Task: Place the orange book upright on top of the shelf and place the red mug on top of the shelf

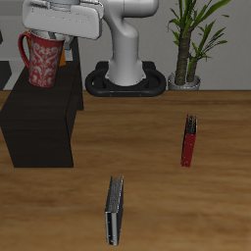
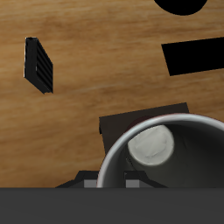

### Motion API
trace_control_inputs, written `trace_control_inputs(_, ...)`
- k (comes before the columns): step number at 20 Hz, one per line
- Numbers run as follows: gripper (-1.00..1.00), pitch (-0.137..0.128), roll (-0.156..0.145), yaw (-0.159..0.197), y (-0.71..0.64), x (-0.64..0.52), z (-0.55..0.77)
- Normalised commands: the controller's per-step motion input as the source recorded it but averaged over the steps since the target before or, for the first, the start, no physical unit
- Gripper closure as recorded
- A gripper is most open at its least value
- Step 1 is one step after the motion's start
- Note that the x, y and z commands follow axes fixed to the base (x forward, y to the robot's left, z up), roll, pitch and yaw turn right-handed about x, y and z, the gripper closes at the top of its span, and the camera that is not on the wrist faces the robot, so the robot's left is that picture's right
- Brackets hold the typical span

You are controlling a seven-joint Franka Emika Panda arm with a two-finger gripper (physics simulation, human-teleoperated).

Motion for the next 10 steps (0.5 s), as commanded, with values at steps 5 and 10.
trace_control_inputs(5, 1.0, 0.034, 0.045, -0.05, -0.12, 0.06, -0.11)
trace_control_inputs(10, 1.0, 0.032, 0.051, -0.068, -0.33, 0.07, -0.13)
